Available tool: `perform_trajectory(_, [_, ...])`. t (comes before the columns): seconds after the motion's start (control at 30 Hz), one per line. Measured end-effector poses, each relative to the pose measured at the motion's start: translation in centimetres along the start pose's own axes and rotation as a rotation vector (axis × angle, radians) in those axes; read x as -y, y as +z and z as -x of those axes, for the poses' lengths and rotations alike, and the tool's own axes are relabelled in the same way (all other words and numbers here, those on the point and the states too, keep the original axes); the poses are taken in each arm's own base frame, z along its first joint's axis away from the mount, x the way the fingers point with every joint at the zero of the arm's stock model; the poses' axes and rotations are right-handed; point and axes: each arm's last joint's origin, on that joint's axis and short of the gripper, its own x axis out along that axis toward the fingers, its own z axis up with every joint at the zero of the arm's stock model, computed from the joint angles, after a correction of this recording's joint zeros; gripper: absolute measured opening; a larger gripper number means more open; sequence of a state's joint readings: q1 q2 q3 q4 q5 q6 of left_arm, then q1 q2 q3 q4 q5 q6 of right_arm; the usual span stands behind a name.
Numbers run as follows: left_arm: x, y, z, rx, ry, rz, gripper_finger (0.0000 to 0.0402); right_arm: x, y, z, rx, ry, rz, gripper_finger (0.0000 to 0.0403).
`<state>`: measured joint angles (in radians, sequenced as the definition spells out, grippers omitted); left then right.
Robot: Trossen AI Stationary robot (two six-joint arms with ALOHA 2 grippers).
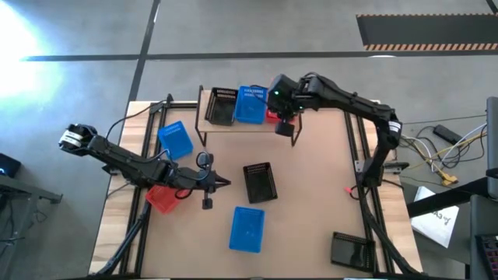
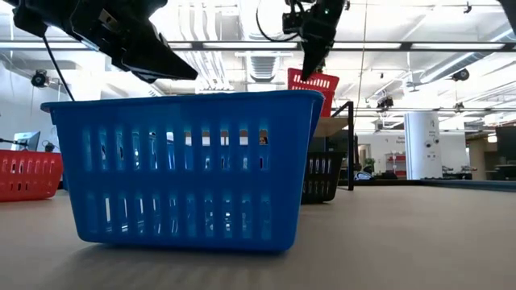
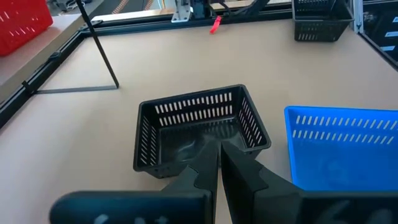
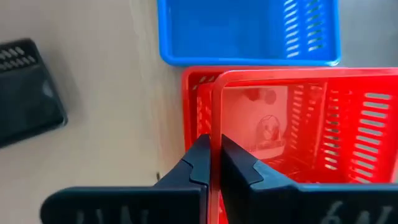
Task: Stack baskets on shelf by color
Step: Stack the right red bin on the red bin on the shelf, then stack the bottom blue bin on the blue bin on the shelf
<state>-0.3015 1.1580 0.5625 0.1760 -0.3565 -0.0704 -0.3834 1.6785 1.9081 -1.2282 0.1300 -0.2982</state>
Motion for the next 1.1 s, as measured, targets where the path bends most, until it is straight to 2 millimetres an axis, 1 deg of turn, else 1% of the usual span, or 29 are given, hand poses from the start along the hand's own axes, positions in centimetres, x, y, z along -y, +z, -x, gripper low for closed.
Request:
perform_trajectory(0.13, [0.0,0.0,0.0,0.002,0.0,0.001,0.0004,0.0,0.2,0.0,-0.024,0.006,-0.009,0.0022])
perform_trajectory(0.27, [0.0,0.1,0.0,0.006,-0.001,0.003,0.0004,0.2,0.4,0.4,-0.021,-0.024,-0.015,0.006])
perform_trajectory(0.37, [0.0,0.1,0.0,0.005,-0.001,0.004,0.0004,0.4,0.3,1.2,0.008,-0.05,-0.012,0.0095])
perform_trajectory(0.47, [0.0,0.1,0.0,0.005,-0.003,0.005,0.0004,0.4,-0.1,2.5,0.036,-0.066,-0.036,0.0118])
perform_trajectory(0.57, [0.1,0.0,0.0,0.005,-0.007,0.003,0.0004,0.1,-0.7,3.3,0.091,-0.076,-0.065,0.0126])
perform_trajectory(0.67, [0.3,0.0,0.1,0.005,-0.016,0.0,0.0004,-1.1,-1.5,3.2,0.138,-0.071,-0.066,0.0122])
perform_trajectory(0.77, [0.6,0.0,0.2,0.005,-0.027,-0.006,0.0004,-3.1,-2.8,2.4,0.163,-0.037,-0.046,0.0112])
perform_trajectory(0.87, [0.9,0.1,0.6,0.013,-0.045,-0.011,0.0004,-6.0,-4.3,1.6,0.246,0.023,-0.04,0.0099])
perform_trajectory(0.97, [1.0,0.5,1.2,0.035,-0.059,-0.008,0.0004,-9.8,-5.8,0.4,0.343,0.089,-0.027,0.0086])
perform_trajectory(1.1, [0.6,0.7,2.4,0.009,-0.058,0.005,0.0004,-15.8,-8.3,-1.9,0.468,0.194,0.032,0.007])
